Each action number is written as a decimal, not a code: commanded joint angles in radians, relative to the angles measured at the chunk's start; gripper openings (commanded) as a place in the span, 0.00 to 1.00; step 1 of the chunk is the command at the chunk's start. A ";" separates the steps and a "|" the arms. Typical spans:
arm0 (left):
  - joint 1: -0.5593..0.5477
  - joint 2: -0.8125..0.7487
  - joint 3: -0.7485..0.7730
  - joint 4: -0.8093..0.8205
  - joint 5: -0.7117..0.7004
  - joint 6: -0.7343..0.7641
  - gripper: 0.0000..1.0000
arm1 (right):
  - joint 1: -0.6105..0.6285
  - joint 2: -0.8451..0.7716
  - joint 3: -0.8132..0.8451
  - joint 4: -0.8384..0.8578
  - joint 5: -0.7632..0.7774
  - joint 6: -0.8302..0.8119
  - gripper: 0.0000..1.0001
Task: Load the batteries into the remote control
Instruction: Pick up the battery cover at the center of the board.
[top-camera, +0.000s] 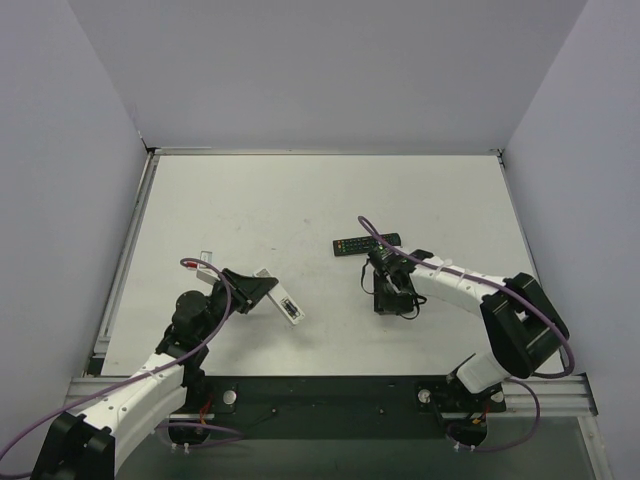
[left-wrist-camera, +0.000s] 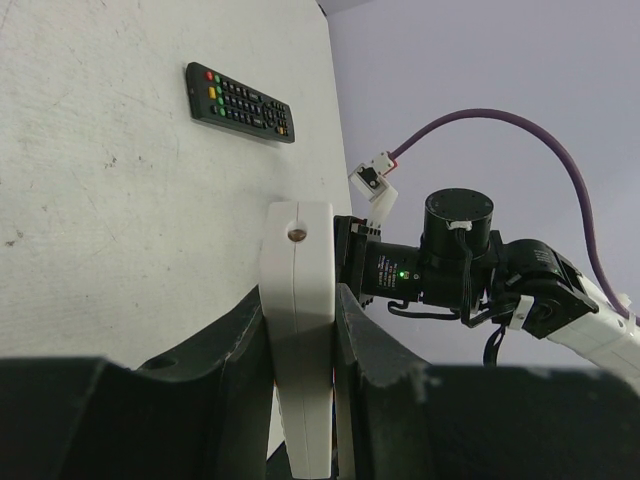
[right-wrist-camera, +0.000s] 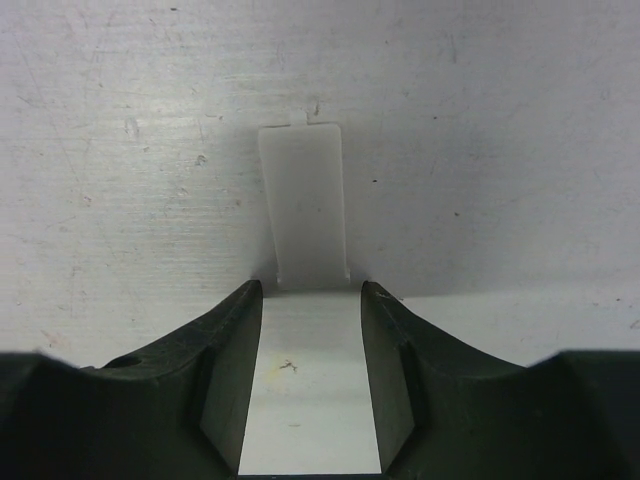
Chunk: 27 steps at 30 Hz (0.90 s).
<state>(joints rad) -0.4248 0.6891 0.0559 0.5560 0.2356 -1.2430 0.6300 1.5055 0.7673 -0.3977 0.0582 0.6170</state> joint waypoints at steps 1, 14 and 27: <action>-0.002 -0.006 -0.001 0.041 0.002 0.005 0.00 | -0.009 0.038 0.024 -0.015 -0.021 -0.022 0.39; -0.002 -0.017 -0.001 0.039 0.005 -0.003 0.00 | -0.023 0.070 0.010 -0.007 -0.032 -0.016 0.33; -0.003 -0.022 0.001 0.039 0.008 -0.007 0.00 | -0.046 0.062 0.006 -0.007 -0.040 -0.036 0.18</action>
<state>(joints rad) -0.4248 0.6800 0.0452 0.5560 0.2359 -1.2480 0.5919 1.5356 0.7902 -0.3862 0.0055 0.5976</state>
